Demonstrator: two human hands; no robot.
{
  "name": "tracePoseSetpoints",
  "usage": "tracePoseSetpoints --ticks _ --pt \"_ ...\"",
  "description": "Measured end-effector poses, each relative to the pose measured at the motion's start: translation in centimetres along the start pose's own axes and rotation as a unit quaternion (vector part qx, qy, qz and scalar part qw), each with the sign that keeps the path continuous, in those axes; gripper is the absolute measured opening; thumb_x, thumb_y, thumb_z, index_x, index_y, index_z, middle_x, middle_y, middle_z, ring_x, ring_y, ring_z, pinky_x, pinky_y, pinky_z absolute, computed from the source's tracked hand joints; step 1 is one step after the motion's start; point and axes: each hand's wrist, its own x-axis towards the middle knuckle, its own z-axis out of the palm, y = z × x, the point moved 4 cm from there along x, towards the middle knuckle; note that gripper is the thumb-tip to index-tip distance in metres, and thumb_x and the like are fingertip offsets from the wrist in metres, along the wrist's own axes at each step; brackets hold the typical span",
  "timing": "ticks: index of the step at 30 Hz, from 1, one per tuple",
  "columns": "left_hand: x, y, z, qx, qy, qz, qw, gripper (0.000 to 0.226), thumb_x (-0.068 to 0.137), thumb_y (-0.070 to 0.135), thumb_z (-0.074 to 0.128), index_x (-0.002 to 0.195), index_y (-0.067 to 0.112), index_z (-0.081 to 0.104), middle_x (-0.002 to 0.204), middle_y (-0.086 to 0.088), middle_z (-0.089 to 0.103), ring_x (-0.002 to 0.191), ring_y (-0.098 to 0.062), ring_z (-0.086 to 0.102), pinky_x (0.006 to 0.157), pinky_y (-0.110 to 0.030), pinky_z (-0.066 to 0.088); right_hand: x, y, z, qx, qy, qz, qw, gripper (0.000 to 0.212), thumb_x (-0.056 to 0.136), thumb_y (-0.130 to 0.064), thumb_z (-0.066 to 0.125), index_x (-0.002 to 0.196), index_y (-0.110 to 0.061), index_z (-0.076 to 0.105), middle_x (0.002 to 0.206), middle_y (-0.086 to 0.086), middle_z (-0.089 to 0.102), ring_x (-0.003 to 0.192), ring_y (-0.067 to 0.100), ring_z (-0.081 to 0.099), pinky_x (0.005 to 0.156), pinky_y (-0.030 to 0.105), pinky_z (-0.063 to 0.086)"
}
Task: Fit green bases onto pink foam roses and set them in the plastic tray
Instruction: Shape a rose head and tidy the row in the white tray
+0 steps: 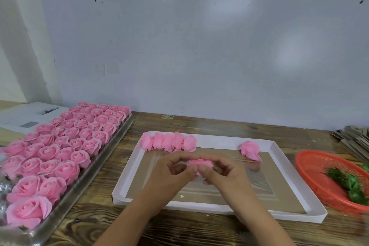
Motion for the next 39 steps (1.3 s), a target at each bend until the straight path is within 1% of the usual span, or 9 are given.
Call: tracePoseSetpoints --ticks 5,9,13,17,21,24,30,33,39 --pt "0.0 -0.1 0.1 0.017 -0.011 -0.001 1.000 0.017 0.086 0.020 0.076 0.102 0.024 0.077 0.101 -0.013 0.077 0.096 -0.046 0.067 0.087 -0.061 0.053 0.1 0.6 -0.2 0.043 -0.005 0.024 0.999 0.035 0.074 -0.027 0.075 0.102 -0.006 0.074 0.081 0.010 0.074 0.068 0.009 0.064 0.061 0.023 0.053" --pt "0.1 -0.4 -0.2 0.022 0.021 -0.017 0.999 0.021 0.089 0.009 0.075 0.097 0.028 0.078 0.095 -0.007 0.078 0.092 -0.036 0.071 0.083 -0.045 0.062 0.3 0.9 -0.3 0.051 -0.007 0.039 0.998 0.017 0.088 -0.023 0.067 0.100 -0.017 0.077 0.087 0.007 0.075 0.074 0.012 0.068 0.064 0.025 0.055" --pt "0.1 -0.2 -0.2 0.005 0.032 -0.005 0.999 0.030 0.090 0.001 0.071 0.100 0.028 0.079 0.098 0.001 0.077 0.084 -0.021 0.074 0.075 -0.027 0.060 0.3 0.9 -0.4 0.049 -0.004 0.041 0.998 0.027 0.094 -0.005 0.058 0.101 -0.022 0.077 0.094 0.005 0.075 0.078 0.013 0.068 0.065 0.025 0.055" --pt "0.0 0.0 0.3 0.021 0.011 0.009 1.000 0.032 0.086 0.018 0.072 0.117 0.023 0.072 0.105 0.001 0.076 0.090 -0.026 0.072 0.082 -0.039 0.062 0.3 0.9 -0.3 0.024 0.000 0.029 0.999 0.024 0.089 -0.001 0.065 0.105 -0.016 0.074 0.096 0.004 0.076 0.078 0.010 0.069 0.063 0.021 0.054" --pt "-0.1 0.5 0.5 0.040 -0.011 0.024 0.999 0.024 0.089 0.025 0.076 0.105 0.043 0.075 0.103 0.003 0.078 0.090 -0.022 0.073 0.084 -0.035 0.061 0.2 0.8 -0.4 0.014 -0.003 0.022 1.000 0.026 0.087 0.002 0.067 0.108 -0.013 0.073 0.098 0.004 0.076 0.081 0.010 0.069 0.064 0.021 0.053" --pt "-0.1 0.5 0.3 0.021 -0.001 0.020 1.000 0.018 0.086 0.030 0.075 0.101 0.041 0.077 0.101 0.001 0.078 0.093 -0.023 0.073 0.082 -0.031 0.061 0.2 1.0 -0.4 0.028 -0.017 0.031 0.999 0.025 0.088 -0.001 0.067 0.111 -0.010 0.072 0.104 0.008 0.075 0.090 0.016 0.070 0.066 0.022 0.052" --pt "-0.3 0.9 0.5 0.025 -0.011 0.027 0.999 0.024 0.086 0.024 0.071 0.103 0.039 0.078 0.097 -0.001 0.079 0.084 -0.018 0.072 0.081 -0.033 0.062 0.1 0.8 -0.5 0.052 -0.029 0.025 0.998 0.021 0.087 -0.006 0.068 0.105 -0.012 0.075 0.103 0.011 0.075 0.087 0.018 0.068 0.069 0.023 0.053" --pt "-0.3 0.7 0.4 0.017 0.016 0.026 0.999 0.020 0.084 0.020 0.071 0.102 0.022 0.080 0.088 -0.002 0.079 0.077 -0.013 0.071 0.075 -0.028 0.061 0.2 0.9 -0.5 0.070 -0.015 0.030 0.997 0.021 0.085 -0.003 0.069 0.097 -0.018 0.077 0.097 0.010 0.076 0.083 0.016 0.070 0.068 0.022 0.054" --pt "-0.1 0.3 0.0 0.000 0.058 -0.004 0.998 0.017 0.088 0.004 0.071 0.096 0.016 0.079 0.090 -0.004 0.079 0.082 -0.020 0.075 0.074 -0.028 0.061 0.4 0.0 -1.4 0.042 -0.015 0.052 0.998 0.021 0.087 -0.015 0.068 0.105 -0.024 0.074 0.101 -0.001 0.075 0.083 0.011 0.070 0.064 0.023 0.055"
